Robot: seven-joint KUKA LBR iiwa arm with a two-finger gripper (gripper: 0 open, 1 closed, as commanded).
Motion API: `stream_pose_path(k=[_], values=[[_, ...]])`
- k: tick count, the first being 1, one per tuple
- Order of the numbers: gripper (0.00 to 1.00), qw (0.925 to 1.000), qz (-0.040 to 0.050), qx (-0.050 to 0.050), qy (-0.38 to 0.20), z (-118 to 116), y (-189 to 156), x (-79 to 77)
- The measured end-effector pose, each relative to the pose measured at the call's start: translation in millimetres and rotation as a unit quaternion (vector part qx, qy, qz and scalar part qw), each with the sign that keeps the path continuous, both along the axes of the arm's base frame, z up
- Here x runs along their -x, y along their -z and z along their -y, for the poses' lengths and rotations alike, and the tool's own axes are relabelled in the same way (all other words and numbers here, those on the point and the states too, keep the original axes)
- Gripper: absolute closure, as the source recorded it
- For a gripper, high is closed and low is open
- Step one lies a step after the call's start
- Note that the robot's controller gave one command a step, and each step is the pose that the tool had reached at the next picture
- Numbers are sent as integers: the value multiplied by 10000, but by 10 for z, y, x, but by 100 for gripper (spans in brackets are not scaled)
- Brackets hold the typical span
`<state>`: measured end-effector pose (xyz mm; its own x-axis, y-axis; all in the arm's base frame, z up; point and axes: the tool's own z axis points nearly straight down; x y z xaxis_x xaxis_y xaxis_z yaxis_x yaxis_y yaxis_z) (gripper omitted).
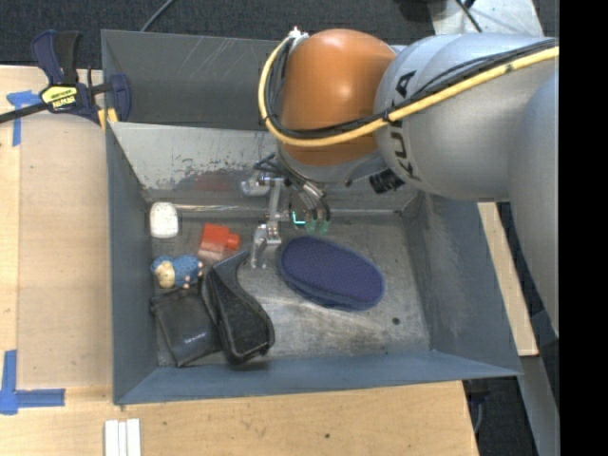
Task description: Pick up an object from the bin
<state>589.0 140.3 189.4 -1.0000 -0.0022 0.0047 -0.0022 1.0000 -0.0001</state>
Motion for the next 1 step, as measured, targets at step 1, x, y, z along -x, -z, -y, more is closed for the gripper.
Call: stream_pose_path(k=[1], values=[[0, 9998, 88, -23, 148, -249, 829, -269]])
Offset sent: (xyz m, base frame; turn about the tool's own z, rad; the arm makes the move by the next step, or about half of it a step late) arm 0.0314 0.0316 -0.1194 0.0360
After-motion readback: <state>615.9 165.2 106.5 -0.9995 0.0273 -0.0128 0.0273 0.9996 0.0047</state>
